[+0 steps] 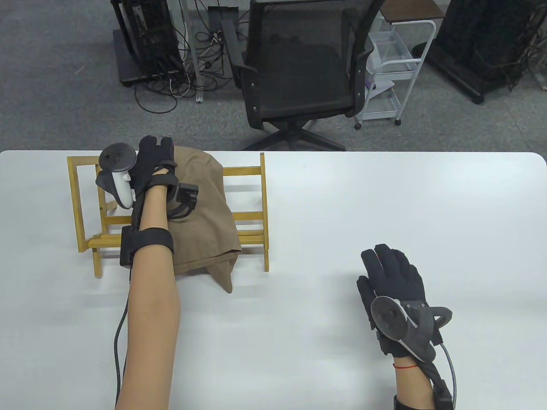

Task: Hang shorts on book rack

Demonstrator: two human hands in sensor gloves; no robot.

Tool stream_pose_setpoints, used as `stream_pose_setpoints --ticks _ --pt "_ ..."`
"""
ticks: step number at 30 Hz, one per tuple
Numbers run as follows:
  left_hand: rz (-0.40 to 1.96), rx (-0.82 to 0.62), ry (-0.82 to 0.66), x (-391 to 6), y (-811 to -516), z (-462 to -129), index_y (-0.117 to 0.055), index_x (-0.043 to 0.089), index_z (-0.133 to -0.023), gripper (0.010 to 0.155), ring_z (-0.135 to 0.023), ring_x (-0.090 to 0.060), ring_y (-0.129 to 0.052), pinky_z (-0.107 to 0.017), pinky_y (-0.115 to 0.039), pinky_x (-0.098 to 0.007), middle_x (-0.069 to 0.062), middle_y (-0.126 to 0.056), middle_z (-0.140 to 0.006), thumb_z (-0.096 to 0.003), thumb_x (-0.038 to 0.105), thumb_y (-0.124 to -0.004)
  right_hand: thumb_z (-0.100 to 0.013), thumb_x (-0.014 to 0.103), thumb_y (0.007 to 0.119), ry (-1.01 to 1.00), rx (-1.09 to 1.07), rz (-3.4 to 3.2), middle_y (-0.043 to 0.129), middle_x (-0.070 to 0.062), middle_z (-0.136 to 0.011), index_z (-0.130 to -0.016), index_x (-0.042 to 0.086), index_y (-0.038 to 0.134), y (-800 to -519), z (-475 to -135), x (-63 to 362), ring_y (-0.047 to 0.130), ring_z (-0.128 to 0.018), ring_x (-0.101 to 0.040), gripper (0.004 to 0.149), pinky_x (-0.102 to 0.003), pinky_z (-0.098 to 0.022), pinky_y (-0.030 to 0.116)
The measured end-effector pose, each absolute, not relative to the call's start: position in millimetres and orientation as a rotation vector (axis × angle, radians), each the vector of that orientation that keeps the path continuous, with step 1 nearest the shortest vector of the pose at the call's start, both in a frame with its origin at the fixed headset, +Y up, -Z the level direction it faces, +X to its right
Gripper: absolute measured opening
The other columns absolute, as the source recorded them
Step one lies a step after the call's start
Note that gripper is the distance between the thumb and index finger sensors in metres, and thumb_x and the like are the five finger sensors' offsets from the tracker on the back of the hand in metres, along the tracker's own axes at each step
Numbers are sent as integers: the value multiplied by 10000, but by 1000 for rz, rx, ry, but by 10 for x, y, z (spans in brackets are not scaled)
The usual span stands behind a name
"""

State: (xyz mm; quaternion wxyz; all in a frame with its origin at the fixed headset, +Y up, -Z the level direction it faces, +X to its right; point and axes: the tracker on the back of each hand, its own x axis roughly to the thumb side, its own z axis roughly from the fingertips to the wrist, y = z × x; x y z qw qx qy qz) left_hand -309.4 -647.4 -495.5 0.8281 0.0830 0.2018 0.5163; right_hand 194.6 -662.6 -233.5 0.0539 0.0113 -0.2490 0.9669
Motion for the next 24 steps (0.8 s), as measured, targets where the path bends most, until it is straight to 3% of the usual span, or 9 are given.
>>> stream_pose_setpoints --ticks 13,24 --pt "1105 345 254 -3048 -6261 -4671 -606 190 -1036 620 -897 -397 -787 -633 -616 -599 -106 -753 -1014 -523 508 -746 -445 546 759 -768 72 2922 664 50 -1126 -987 388 660 -6627 -2328 1918 729 -1020 -290 573 -495 -729 681" --pt "1142 409 82 -3030 -6173 -4222 -605 211 -1048 621 -950 -434 -724 -649 -582 -622 -86 -726 -1048 -522 520 -722 -448 547 757 -762 99 2902 660 54 -1129 -988 390 658 -6642 -2318 1891 722 -1026 -289 571 -497 -734 675"
